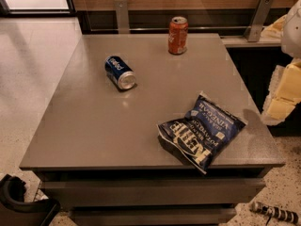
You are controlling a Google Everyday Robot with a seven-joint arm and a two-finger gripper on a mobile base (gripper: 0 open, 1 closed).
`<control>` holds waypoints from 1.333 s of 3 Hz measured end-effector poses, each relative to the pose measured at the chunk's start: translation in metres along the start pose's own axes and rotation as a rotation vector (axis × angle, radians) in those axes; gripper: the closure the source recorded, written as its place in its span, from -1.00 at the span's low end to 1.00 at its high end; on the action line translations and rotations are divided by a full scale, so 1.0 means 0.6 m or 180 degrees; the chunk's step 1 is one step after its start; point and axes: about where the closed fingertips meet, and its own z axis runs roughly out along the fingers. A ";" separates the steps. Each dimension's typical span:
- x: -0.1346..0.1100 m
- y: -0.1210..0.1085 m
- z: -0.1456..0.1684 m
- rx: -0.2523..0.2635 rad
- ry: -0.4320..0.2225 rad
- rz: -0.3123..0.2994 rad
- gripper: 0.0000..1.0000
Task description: Place pepsi can upright
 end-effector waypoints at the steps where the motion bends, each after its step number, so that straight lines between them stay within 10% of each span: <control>1: 0.000 0.000 0.000 0.0001 0.0000 0.0000 -1.00; 4: -0.207 -0.125 0.120 -0.0100 -0.0611 0.1003 -1.00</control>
Offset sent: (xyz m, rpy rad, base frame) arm 0.0425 0.0298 -0.0004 0.0924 0.0116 -0.1225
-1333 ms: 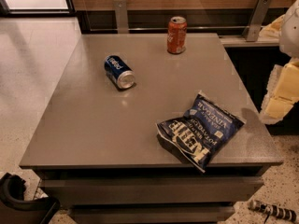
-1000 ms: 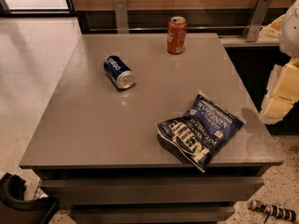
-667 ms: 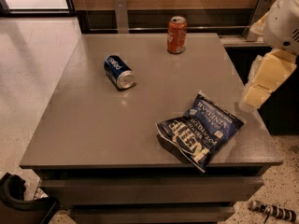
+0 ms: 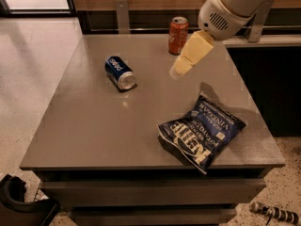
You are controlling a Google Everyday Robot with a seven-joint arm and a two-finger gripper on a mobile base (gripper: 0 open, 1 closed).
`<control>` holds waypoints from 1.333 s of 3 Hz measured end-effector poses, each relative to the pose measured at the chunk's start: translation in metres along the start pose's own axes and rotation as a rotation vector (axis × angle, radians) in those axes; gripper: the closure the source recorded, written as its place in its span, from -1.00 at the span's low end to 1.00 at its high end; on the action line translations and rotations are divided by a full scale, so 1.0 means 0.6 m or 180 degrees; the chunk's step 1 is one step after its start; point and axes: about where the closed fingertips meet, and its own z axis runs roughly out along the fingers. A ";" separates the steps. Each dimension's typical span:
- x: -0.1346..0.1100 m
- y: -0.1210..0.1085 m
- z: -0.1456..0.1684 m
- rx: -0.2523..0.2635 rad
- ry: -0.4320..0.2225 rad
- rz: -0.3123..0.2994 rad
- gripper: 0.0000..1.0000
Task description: Place pepsi can upright
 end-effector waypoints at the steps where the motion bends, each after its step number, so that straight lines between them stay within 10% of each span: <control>1: -0.076 -0.026 0.055 -0.0121 -0.0005 0.0167 -1.00; 4: -0.215 -0.033 0.178 -0.0270 0.0638 0.0302 -1.00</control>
Offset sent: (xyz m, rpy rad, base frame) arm 0.1075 0.1092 -0.0116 0.0145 0.1850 -0.0310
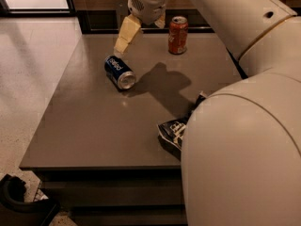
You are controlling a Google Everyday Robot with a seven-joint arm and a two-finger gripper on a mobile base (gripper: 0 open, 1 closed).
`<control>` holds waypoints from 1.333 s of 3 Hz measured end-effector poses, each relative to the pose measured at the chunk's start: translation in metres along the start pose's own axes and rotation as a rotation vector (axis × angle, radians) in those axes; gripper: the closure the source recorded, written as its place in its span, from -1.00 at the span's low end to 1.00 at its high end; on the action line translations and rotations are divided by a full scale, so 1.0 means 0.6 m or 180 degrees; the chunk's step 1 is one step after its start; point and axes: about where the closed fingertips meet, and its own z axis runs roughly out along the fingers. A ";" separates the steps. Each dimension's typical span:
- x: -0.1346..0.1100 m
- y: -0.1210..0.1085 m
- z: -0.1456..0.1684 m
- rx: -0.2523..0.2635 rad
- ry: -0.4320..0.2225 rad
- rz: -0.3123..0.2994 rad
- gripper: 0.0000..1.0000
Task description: Place pepsi can upright
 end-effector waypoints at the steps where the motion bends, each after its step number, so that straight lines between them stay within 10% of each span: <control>1: -0.009 -0.002 0.005 0.0014 -0.0048 -0.0005 -1.00; 4: -0.082 0.025 0.089 -0.0132 0.0315 0.1225 -1.00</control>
Offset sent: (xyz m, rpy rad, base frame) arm -0.0024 0.0227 -0.0172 0.0325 0.0772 -0.1541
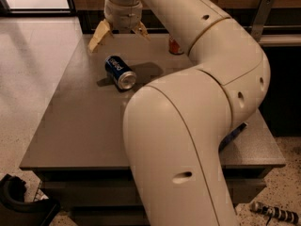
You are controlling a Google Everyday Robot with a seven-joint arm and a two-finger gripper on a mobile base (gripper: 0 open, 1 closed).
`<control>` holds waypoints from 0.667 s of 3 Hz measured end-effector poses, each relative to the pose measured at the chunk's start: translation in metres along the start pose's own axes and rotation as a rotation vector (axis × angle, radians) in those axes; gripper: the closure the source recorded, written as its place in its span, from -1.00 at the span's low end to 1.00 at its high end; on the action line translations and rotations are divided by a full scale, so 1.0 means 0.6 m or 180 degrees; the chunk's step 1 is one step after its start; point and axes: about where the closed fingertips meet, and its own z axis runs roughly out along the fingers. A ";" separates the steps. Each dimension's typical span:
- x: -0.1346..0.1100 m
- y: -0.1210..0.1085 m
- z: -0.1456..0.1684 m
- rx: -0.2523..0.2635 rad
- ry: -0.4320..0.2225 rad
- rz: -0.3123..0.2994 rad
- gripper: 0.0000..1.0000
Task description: Place pepsi can upright
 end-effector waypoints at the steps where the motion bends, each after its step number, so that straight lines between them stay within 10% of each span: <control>1: -0.021 0.020 0.003 0.0040 0.0019 0.0284 -1.00; 2: -0.029 0.044 -0.001 0.0041 0.0048 0.0443 -1.00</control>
Offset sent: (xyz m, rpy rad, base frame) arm -0.0807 -0.0189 0.0270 -0.2834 0.3627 -0.1541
